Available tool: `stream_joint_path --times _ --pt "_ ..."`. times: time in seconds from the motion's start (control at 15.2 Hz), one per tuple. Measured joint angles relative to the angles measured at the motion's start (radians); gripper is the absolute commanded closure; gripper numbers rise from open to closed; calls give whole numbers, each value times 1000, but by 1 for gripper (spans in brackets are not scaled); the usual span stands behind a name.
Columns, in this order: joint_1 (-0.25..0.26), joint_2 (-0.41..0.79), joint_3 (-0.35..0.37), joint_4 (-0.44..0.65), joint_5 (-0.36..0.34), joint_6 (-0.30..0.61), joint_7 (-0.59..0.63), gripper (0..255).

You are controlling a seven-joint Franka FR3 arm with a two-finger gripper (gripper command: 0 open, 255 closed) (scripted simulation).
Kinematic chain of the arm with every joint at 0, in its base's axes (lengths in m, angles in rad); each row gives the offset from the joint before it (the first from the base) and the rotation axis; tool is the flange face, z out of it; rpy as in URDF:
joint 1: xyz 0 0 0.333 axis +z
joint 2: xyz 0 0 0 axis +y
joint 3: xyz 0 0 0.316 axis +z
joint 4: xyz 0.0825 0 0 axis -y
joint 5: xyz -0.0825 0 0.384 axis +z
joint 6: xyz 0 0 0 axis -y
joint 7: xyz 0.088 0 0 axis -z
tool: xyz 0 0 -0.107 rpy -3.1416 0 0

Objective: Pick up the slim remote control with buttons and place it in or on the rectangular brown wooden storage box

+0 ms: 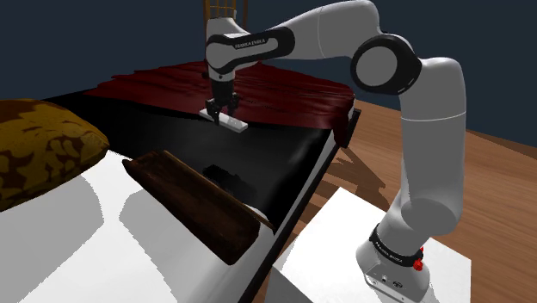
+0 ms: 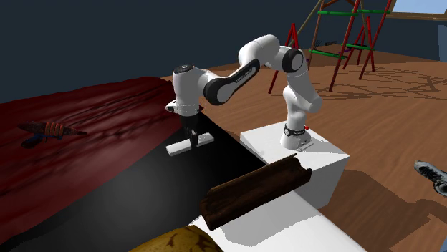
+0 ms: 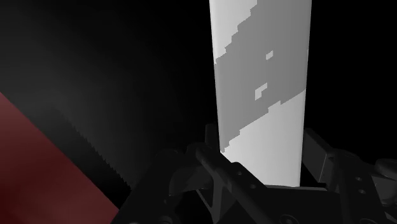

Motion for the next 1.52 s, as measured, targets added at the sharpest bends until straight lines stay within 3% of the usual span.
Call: stream_joint_path --times 0.79,1.52 --pt "3 -8 1 149 3 -157 -7 255" --pt "113 -208 66 -130 8 -83 177 255"
